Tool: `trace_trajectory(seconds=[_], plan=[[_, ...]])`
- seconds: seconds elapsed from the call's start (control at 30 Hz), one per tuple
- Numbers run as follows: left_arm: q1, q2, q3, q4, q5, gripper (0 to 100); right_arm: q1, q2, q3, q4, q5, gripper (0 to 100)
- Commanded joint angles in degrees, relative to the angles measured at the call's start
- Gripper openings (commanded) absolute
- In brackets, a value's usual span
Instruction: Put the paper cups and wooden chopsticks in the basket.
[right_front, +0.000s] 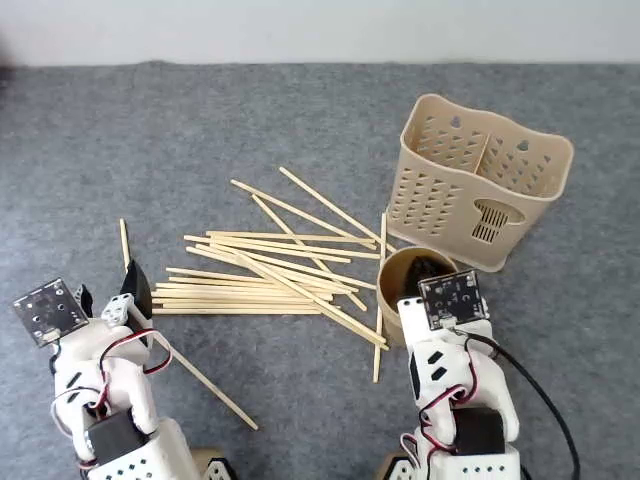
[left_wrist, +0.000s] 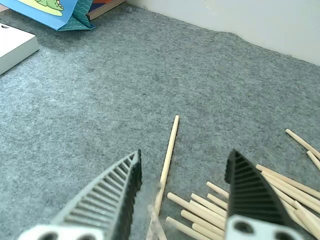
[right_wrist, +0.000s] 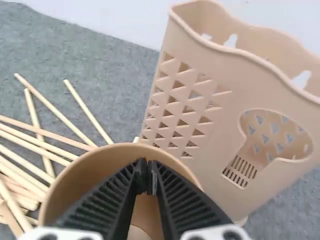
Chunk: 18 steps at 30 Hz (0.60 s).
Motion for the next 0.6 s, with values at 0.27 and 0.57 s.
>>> trace_trajectory(seconds=[0.27, 0.57], plan=[[0.1, -0.9, -0.5, -1.4, 0.1, 26, 5.1, 0.3, -12.0, 12.8, -4.5, 0.8], [0.1, -0.9, -0.5, -1.4, 0.1, 26, 0.9, 0.5, -29.2, 30.3, -5.9, 1.2]])
